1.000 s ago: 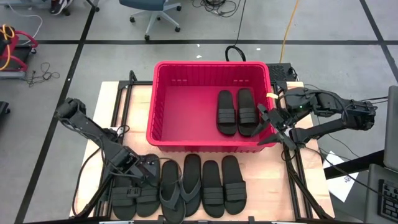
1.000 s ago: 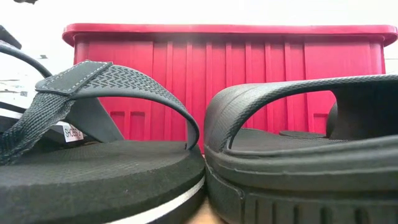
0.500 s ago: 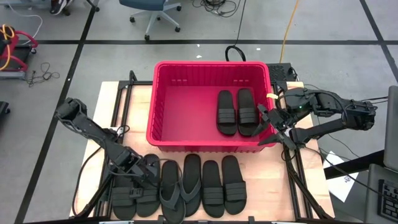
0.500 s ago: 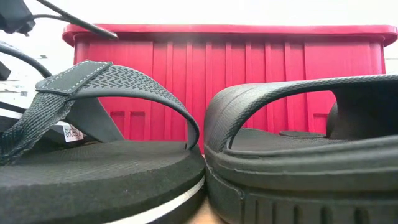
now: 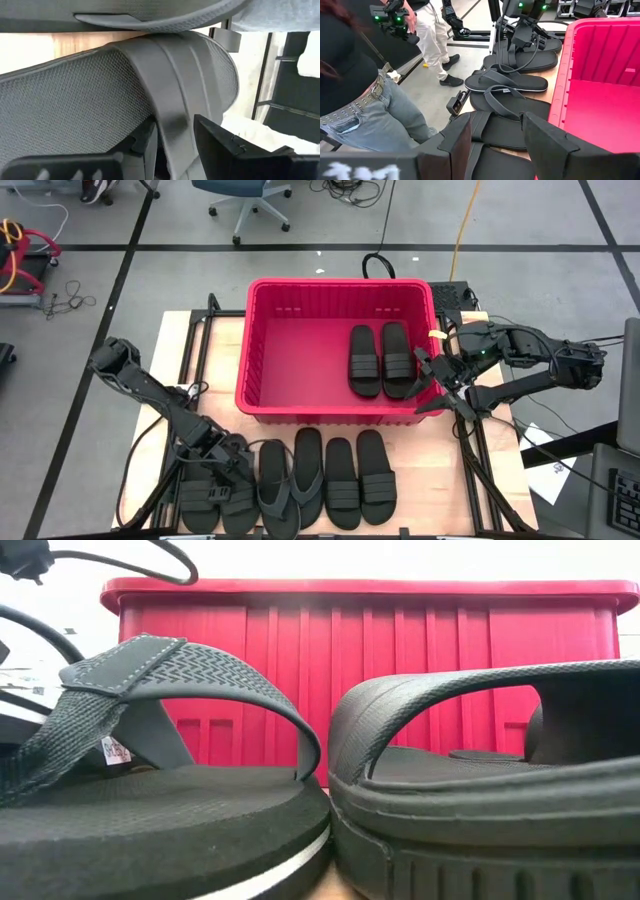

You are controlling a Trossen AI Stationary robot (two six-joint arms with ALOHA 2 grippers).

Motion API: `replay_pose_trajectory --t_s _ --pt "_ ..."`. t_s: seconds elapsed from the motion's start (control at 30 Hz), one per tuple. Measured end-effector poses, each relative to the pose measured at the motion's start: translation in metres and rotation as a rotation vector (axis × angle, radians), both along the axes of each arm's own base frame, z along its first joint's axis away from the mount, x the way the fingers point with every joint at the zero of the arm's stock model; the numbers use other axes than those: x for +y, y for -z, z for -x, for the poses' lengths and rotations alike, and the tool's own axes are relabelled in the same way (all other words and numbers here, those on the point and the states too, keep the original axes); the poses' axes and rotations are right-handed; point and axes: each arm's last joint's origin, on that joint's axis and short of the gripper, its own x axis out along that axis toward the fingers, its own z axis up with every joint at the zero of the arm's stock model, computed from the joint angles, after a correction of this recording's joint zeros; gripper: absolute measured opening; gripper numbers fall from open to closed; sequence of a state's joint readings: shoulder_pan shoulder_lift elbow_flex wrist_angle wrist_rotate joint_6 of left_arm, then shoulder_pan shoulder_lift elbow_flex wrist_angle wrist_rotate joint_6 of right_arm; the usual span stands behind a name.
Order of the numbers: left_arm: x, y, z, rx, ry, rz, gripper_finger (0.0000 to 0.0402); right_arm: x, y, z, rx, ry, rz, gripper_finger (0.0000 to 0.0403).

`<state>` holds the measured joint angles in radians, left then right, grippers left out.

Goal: Pick and place slides into bin
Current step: Put the black slide into the red bin

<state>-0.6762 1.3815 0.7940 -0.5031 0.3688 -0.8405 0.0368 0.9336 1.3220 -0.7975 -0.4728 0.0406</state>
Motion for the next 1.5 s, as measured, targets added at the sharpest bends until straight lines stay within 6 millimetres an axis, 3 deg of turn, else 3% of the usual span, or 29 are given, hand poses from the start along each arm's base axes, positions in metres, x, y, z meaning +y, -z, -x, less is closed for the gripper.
replay_pose_trajectory --t_s 0.2,0.47,0.9,1.5 --pt "-0.002 0.0 0.001 0.004 -0.011 -0.005 0.0109 0.0 0.0 0.0 0.0 0.0 0.0 0.0164" --pt "-0.006 0.0 0.004 0.003 -0.008 -0.003 0.0013 0.0 0.0 0.0 0.0 0.001 0.0 0.0164" --pt "-0.006 -0.005 0.003 0.007 -0.085 0.025 0.0003 0.0 0.0 0.0 -0.001 0.001 0.0 0.0164" --pt "0.012 -0.08 0.023 -0.089 -0.269 0.27 0.0 0.0 0.0 0.0 -0.018 -0.014 0.029 0.0164"
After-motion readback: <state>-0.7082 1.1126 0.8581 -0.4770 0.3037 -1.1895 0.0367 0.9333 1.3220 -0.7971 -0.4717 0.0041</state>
